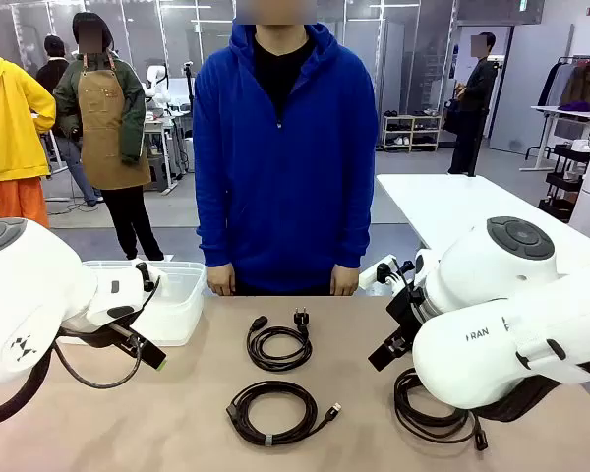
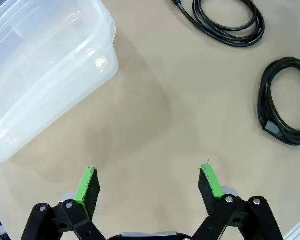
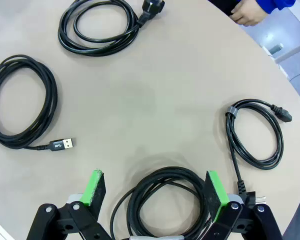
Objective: Organize and store the cables.
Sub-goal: Place the Power Cable into the Organizing box.
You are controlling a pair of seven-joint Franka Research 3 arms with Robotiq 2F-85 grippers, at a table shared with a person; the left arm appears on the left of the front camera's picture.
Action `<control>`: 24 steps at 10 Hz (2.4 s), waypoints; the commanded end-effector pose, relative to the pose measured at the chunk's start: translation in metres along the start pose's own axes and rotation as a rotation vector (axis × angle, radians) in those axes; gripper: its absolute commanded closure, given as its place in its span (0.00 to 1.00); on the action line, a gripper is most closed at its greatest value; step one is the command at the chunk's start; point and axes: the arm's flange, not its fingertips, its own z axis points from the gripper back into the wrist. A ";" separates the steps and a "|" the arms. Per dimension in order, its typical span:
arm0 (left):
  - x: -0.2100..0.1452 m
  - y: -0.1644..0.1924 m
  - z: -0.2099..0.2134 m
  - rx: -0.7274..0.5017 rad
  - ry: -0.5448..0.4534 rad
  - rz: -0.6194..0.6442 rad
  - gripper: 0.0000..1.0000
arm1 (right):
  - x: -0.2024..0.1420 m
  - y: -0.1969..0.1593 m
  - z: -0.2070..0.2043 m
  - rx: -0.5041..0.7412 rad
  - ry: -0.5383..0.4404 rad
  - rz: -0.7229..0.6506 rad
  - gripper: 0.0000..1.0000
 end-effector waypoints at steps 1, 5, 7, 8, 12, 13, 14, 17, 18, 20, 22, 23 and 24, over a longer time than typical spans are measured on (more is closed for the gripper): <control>0.000 0.000 0.000 0.000 0.000 0.000 0.00 | 0.000 0.000 0.000 0.000 0.000 0.000 0.00; 0.000 0.000 0.000 0.000 0.000 0.000 0.00 | 0.000 0.000 0.000 0.000 0.000 0.000 0.00; 0.000 0.000 0.000 0.000 0.000 0.000 0.00 | 0.000 0.000 0.000 0.000 0.000 0.000 0.00; 0.000 0.000 0.000 0.000 0.000 0.000 0.00 | 0.000 0.000 0.000 0.000 0.000 0.000 0.00; 0.000 0.000 0.000 0.000 0.000 0.000 0.00 | 0.000 0.000 0.000 0.000 0.000 0.000 0.00; 0.000 -0.001 0.000 0.000 0.000 -0.002 0.00 | 0.000 0.000 0.000 -0.001 0.000 0.002 0.00; 0.002 0.005 0.015 -0.089 0.033 -0.019 0.00 | 0.003 -0.010 0.016 0.018 0.009 -0.018 0.00; 0.005 0.040 0.065 -0.221 0.107 -0.151 0.00 | 0.000 -0.042 0.071 0.130 0.000 0.090 0.00; 0.002 0.054 0.087 -0.275 0.095 -0.241 0.00 | -0.003 -0.055 0.097 0.185 -0.013 0.157 0.00; -0.021 0.087 0.131 -0.419 -0.013 -0.440 0.00 | -0.022 -0.091 0.144 0.268 -0.088 0.214 0.00; -0.060 0.119 0.179 -0.404 -0.147 -0.513 0.00 | -0.059 -0.134 0.197 0.302 -0.218 0.209 0.00; -0.082 0.135 0.192 -0.405 -0.215 -0.505 0.00 | -0.083 -0.154 0.218 0.305 -0.248 0.233 0.00; -0.106 0.153 0.201 -0.388 -0.267 -0.497 0.00 | -0.108 -0.174 0.235 0.310 -0.277 0.205 0.00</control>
